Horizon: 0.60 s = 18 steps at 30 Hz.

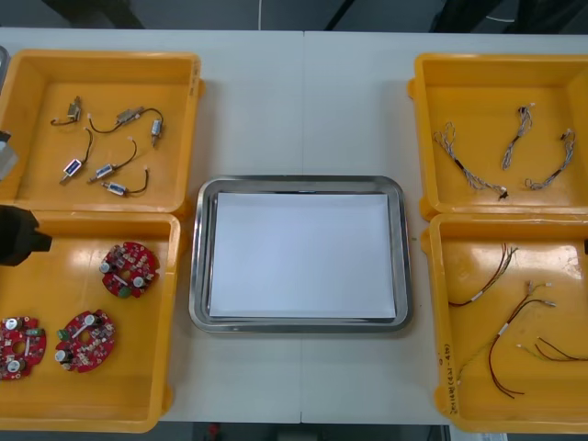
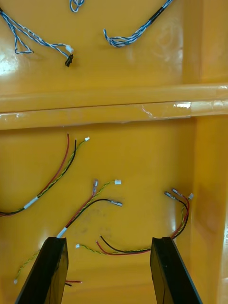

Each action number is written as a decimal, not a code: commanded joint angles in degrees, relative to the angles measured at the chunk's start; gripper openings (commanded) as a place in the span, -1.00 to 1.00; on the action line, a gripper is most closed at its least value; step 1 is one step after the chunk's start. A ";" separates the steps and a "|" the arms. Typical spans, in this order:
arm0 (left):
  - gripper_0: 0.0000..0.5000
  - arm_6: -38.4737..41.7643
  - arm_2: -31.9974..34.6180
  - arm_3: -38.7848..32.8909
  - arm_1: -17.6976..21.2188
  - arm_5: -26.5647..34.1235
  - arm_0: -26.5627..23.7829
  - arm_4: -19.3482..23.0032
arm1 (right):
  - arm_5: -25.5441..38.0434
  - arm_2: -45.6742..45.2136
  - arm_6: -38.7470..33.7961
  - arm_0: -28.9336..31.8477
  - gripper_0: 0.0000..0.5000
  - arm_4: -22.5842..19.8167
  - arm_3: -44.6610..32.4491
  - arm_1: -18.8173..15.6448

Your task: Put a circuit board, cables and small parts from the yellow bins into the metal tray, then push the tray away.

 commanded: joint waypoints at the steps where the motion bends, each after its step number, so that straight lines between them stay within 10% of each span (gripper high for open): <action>1: 1.00 -11.47 0.27 -0.12 5.07 -3.47 5.15 1.54 | -0.01 -2.94 -1.63 4.84 1.00 0.62 -3.68 0.90; 18: 1.00 -34.06 0.45 -0.03 11.67 -15.60 17.28 2.86 | -0.62 -6.19 -7.96 15.30 1.00 1.42 -12.38 8.99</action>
